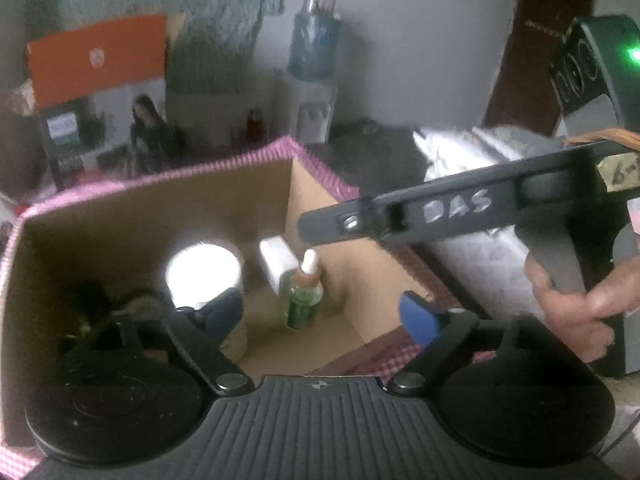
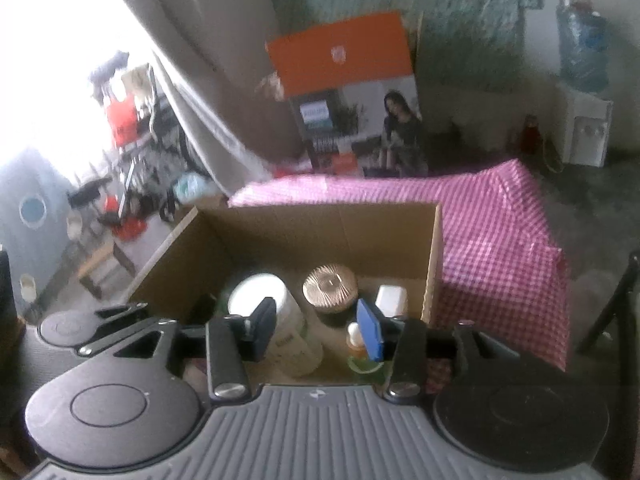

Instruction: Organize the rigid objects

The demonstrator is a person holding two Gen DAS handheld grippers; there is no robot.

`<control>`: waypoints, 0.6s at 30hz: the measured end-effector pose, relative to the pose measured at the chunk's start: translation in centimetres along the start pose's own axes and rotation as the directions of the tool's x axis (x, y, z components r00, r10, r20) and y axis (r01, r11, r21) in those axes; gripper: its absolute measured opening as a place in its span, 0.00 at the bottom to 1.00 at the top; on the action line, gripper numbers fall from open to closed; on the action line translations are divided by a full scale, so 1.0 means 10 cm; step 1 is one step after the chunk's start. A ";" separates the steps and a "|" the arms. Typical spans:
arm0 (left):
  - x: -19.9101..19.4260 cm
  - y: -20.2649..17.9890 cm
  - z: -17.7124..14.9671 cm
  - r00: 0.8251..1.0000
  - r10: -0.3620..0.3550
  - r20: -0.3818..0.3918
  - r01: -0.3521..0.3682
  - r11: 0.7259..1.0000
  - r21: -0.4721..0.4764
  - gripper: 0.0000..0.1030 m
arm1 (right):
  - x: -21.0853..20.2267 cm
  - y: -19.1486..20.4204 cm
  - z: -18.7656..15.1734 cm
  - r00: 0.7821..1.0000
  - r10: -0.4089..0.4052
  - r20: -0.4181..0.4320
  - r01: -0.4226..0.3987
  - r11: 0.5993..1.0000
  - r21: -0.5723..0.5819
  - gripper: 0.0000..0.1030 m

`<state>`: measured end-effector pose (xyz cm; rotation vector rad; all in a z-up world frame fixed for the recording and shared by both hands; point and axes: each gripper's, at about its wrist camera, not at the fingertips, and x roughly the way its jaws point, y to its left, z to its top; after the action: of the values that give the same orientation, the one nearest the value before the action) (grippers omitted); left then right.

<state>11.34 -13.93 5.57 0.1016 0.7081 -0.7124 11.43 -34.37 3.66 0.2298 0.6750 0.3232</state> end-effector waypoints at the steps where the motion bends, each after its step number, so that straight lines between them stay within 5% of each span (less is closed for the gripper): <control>1: -0.09 0.00 -0.02 1.000 0.011 0.019 -0.011 1.000 0.000 0.95 | -0.09 0.03 -0.01 1.000 0.001 0.026 -0.002 1.000 0.007 0.55; 4: -0.36 0.03 -0.05 0.995 0.054 0.080 -0.053 0.999 -0.011 1.00 | -0.37 0.14 -0.07 0.994 -0.013 0.110 0.011 1.000 0.020 0.66; 9: -0.65 0.11 -0.11 0.974 0.197 0.111 -0.191 0.980 -0.057 1.00 | -0.70 0.28 -0.22 0.969 -0.077 0.233 0.065 0.996 0.058 1.00; 14: -0.67 0.17 -0.19 0.915 0.392 0.090 -0.385 0.919 -0.086 1.00 | -0.79 0.45 -0.46 0.945 -0.178 0.273 0.159 0.983 0.091 1.00; 18: -0.53 0.23 -0.21 0.884 0.466 0.038 -0.462 0.883 -0.079 1.00 | -0.67 0.55 -0.63 0.927 -0.281 0.249 0.262 0.959 0.105 1.00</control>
<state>8.76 -8.54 6.97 0.1816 0.6213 -0.2278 1.26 -31.01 4.39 0.2379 0.4480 0.0007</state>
